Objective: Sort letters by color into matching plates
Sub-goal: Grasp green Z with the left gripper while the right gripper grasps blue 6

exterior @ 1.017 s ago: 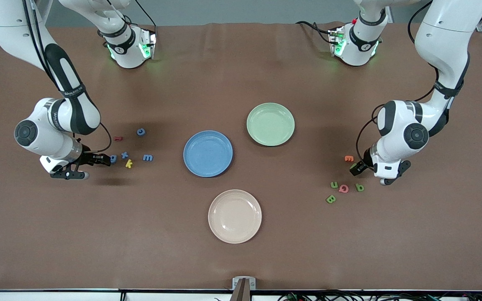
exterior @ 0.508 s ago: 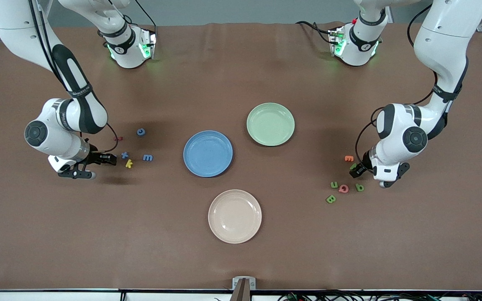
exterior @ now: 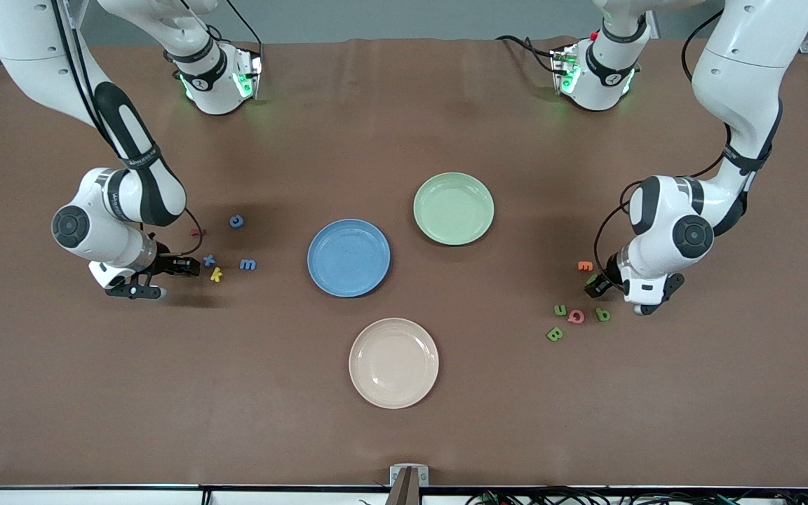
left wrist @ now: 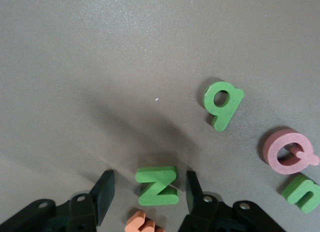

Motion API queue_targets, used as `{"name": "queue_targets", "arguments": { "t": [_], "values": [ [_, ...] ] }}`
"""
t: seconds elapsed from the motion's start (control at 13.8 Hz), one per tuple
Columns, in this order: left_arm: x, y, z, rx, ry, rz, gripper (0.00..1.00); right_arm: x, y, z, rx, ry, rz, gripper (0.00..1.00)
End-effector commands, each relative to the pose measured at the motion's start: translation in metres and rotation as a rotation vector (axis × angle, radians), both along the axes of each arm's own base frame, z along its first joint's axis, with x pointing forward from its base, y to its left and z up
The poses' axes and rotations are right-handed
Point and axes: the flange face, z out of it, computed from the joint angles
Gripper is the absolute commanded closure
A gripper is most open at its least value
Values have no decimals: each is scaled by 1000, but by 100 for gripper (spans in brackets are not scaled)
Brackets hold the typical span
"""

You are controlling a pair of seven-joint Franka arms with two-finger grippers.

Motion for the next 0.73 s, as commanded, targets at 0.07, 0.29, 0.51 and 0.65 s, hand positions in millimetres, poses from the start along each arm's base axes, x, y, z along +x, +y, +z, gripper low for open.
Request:
{"name": "queue_targets", "arguments": {
  "t": [0.07,0.29,0.51,0.65],
  "values": [
    [3,-4,-3,7,-6,8,49,-4,4,-5,8,3,-18,34],
    [2,-6,-4,7,-4,5,70,-9,4,-9,8,20,-15,34],
    [2,-7,-4,7,-3,0,94,-12,4,-10,11,37,-16,34],
    [5,-7,3,8,-15,-7,99,-14,2,-11,13,56,-18,34]
  ]
}}
